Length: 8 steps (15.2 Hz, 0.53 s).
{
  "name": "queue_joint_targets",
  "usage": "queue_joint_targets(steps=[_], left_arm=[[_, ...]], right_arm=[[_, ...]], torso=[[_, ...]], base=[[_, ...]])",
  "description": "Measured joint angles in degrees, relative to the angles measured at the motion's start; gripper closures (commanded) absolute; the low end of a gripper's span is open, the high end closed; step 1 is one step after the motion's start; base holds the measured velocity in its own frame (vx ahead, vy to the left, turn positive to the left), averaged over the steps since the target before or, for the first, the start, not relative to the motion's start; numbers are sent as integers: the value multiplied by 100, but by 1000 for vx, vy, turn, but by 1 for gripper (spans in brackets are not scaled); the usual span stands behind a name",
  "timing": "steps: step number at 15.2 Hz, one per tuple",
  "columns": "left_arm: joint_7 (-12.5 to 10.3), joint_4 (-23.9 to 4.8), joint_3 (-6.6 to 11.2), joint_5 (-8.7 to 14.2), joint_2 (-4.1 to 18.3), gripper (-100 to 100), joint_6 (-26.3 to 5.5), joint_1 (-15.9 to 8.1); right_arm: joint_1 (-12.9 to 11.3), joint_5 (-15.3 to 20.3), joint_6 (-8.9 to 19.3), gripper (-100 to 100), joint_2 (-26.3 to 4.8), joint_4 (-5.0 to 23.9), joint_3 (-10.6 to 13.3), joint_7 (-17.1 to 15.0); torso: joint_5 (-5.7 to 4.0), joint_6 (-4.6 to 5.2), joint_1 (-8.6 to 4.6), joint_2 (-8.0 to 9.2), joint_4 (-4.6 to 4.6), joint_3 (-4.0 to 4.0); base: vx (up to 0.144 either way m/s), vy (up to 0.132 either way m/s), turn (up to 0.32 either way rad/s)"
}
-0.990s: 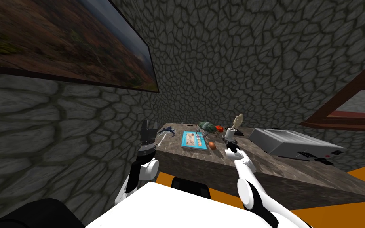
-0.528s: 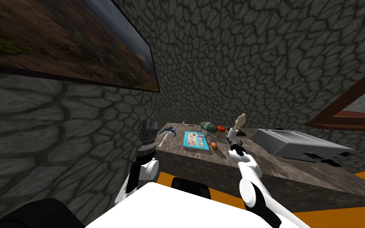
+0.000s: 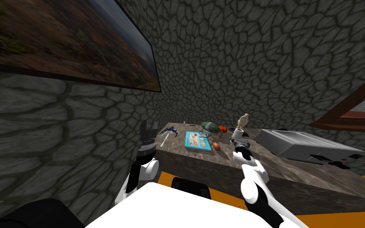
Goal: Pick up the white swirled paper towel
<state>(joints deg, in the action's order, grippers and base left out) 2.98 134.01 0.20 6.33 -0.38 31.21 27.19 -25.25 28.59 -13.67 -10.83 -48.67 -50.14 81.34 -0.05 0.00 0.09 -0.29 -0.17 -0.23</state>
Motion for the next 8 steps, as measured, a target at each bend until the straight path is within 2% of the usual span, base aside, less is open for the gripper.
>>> queue_joint_targets(steps=[2, 4, 5, 8], left_arm=[[0, 0, 0, 0, 0, 0, 0, 0], [0, 0, 0, 0, 0, 0, 0, 0], [0, 0, 0, 0, 0, 0, 0, 0], [0, 0, 0, 0, 0, 0, 0, 0]], right_arm=[[-23, -98, -159, -100, 1, -5, -189, 226], [-50, -119, -236, -100, -26, 52, -253, 451], [-50, -120, -240, 100, -27, 52, -255, 485], [-49, -126, -242, 100, -32, 48, -264, 480]], torso=[[-3, -1, -14, 3, 1, 2], [-5, -2, -20, 4, 2, 3], [-5, -2, -21, 4, 2, 3], [-4, -13, -15, -5, -3, -4]], base=[[1, 3, -2], [0, 0, 0], [-1, -2, -25], [-1, -1, -4]])
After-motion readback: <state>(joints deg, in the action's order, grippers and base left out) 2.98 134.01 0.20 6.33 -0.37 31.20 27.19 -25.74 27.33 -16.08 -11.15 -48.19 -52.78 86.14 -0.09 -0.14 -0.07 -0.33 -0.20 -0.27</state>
